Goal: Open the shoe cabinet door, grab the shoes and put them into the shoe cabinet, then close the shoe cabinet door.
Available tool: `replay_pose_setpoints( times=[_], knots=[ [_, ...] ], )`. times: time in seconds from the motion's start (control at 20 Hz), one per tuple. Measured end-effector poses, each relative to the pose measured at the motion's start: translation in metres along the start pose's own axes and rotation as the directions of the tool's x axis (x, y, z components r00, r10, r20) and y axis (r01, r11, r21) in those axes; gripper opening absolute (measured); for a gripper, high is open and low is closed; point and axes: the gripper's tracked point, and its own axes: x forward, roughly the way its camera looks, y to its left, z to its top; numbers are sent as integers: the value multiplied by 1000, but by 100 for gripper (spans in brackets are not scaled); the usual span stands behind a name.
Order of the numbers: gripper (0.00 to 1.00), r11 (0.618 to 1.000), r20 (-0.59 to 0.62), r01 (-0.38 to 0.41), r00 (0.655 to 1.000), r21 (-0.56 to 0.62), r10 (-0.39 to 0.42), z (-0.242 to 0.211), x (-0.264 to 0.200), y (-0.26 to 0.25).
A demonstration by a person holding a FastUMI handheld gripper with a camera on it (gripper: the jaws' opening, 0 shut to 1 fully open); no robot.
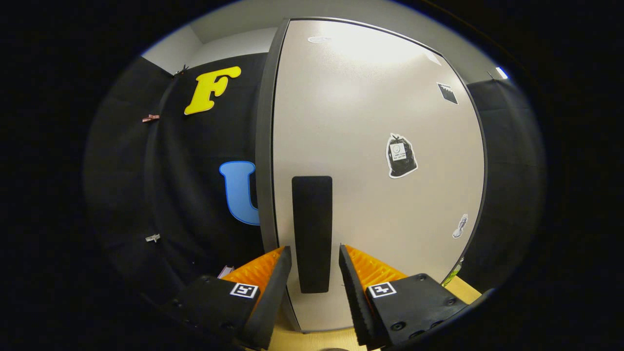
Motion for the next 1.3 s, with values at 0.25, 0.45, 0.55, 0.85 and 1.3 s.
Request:
replay_pose_setpoints(
  times=[0.25, 0.45, 0.55, 0.85, 1.3],
  knots=[
    [66, 1000, -16, 17, 1000, -11, -17, -6, 7, 0],
    [34, 999, -17, 34, 999, -7, -34, -7, 8, -1],
    [35, 1000, -22, 30, 999, -8, -31, -9, 7, -1],
    [22, 999, -33, 24, 999, -27, -25, -9, 3, -2],
    [22, 998, -71, -60, 996, -7, 59, -3, -46, -6]
  ],
)
